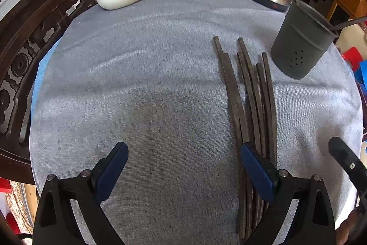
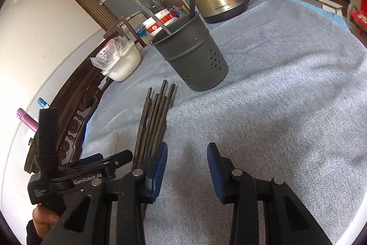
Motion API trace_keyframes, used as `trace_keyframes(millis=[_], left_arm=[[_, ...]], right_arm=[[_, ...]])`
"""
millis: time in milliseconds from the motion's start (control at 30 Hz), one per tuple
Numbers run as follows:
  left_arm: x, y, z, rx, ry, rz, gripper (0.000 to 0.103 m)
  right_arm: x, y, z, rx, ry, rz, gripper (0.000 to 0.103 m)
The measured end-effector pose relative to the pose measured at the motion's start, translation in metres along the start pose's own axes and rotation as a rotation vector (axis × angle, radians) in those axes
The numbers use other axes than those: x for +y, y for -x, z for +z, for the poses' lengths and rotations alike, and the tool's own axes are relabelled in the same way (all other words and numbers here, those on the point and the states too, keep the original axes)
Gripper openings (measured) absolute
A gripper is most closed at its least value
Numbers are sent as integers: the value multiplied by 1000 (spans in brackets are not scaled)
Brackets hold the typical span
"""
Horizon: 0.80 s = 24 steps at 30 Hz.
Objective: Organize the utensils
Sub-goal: 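Close the left gripper on a chopstick while the right gripper grasps another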
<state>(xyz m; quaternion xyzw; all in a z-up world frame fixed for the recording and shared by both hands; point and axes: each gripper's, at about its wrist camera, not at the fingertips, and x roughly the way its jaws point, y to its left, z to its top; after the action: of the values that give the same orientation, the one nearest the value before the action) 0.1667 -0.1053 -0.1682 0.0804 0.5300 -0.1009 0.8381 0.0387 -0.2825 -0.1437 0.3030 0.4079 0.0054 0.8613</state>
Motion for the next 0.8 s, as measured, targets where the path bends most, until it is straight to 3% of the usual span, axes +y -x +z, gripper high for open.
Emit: trace_keyframes(millis=[333, 433, 533, 600, 633, 700, 800], left_arm=[[-3, -18, 3, 43, 24, -5, 98], [0, -17, 3, 36, 36, -12, 91], [2, -13, 3, 19, 35, -16, 70], [4, -9, 2, 9, 26, -22, 48], [6, -7, 1, 5, 25, -27, 42], [13, -5, 1, 2, 29, -43, 16], [25, -3, -3, 22, 65, -117, 7]], right_arm=[[-11, 3, 3, -6, -35, 9, 39], [-10, 4, 4, -6, -30, 3, 39], [-5, -1, 5, 12, -14, -2, 36], [6, -7, 8, 29, 13, -1, 32], [11, -10, 9, 38, 28, -5, 29], [21, -19, 13, 60, 59, -16, 25], [36, -35, 19, 98, 89, -19, 21]])
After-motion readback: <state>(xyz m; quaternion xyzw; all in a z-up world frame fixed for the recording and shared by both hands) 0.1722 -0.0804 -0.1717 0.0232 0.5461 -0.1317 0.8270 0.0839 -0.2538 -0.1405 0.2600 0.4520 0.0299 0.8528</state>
